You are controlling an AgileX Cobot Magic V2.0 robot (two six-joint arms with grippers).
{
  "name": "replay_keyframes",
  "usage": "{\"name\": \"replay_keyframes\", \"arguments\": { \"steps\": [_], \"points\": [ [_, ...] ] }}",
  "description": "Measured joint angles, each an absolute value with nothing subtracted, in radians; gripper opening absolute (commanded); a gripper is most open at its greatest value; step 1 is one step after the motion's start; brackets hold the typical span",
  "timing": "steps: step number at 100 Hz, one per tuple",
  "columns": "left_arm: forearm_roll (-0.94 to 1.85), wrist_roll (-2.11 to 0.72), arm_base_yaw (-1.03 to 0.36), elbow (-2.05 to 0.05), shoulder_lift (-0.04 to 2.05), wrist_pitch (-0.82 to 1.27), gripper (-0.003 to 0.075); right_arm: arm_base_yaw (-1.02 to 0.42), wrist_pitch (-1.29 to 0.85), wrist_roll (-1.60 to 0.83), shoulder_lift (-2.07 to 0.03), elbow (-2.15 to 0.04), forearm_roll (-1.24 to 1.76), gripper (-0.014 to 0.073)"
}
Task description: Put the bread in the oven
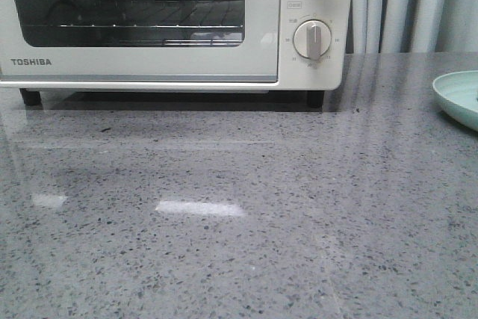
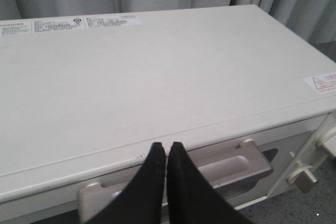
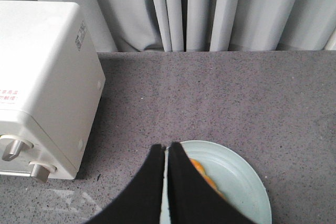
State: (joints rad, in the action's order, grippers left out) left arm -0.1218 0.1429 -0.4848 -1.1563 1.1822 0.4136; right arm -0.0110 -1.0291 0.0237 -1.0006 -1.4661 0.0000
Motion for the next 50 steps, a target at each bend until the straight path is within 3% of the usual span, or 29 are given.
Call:
{"name": "replay_keyframes", "arguments": {
  "steps": [50],
  "points": [
    [-0.079, 0.126, -0.487, -1.137, 1.261, 0.451, -0.0021, -0.012, -1.038, 0.024, -1.001, -1.466, 0.0, -0.0019]
  ]
}}
